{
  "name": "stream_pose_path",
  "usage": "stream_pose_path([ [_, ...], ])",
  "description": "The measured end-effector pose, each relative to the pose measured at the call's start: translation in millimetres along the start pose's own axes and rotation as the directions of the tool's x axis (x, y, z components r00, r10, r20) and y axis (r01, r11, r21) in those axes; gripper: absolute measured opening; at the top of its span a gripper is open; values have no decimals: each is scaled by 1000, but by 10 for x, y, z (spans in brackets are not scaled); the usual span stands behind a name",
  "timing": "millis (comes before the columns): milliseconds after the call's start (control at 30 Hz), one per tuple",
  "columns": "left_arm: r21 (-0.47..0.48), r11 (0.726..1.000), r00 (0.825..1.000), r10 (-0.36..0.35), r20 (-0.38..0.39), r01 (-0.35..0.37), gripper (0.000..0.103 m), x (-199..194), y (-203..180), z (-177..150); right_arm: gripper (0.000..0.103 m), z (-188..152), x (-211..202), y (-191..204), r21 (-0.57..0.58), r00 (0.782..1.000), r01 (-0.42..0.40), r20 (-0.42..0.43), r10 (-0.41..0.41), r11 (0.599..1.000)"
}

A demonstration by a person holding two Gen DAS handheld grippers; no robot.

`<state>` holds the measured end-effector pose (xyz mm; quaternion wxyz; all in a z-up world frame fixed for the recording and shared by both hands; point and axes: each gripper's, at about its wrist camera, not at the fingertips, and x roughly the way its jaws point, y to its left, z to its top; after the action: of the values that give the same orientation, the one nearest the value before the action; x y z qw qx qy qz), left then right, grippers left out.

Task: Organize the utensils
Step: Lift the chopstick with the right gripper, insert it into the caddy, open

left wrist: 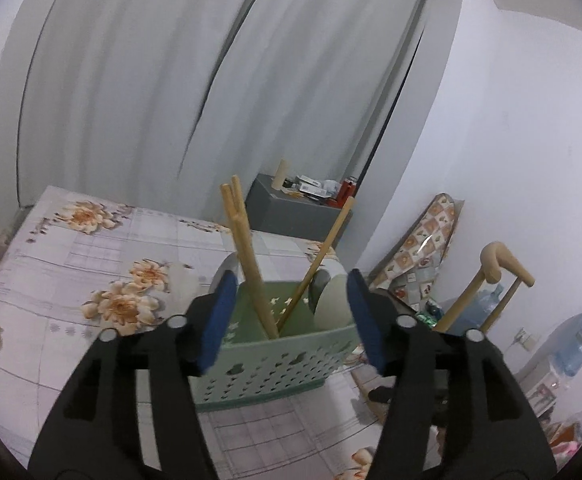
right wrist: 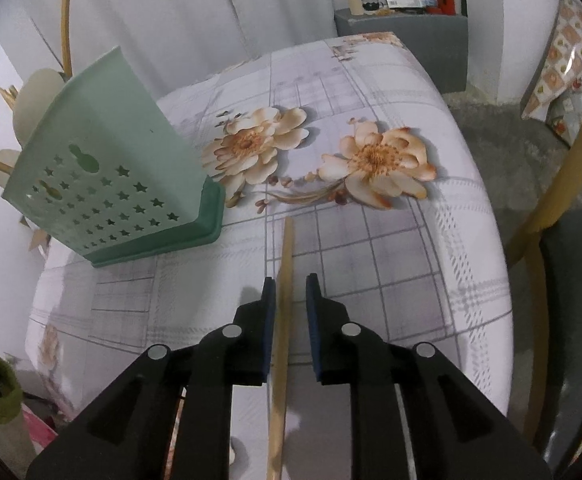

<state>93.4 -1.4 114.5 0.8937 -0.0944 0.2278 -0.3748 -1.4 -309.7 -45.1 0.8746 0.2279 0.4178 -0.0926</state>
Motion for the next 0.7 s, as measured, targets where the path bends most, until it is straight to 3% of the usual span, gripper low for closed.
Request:
stream_pose_path([
  [267,-8,998,998,62,-25,-63,74,-179,66,-284,16,124,144,158,-107,998,59,-8,-60,993],
  [400,-7,996,993,86,-86,-86,75,-185,99,-520,15,148,207,311,-193,994,109,7,-110,975],
  [433,-5,995,990,98,-106,-99,76,-175,104,-606,10,154,218,338,-206,993,121,11,-121,971],
  [567,-41,991,973,114,-200,-125,76,-128,166,-962,6,170,216,357,-205,992,124,9,-125,971],
  [700,-58,990,965,112,-239,-129,76,-109,186,-1141,6,179,30,328,-155,996,82,33,-78,985],
])
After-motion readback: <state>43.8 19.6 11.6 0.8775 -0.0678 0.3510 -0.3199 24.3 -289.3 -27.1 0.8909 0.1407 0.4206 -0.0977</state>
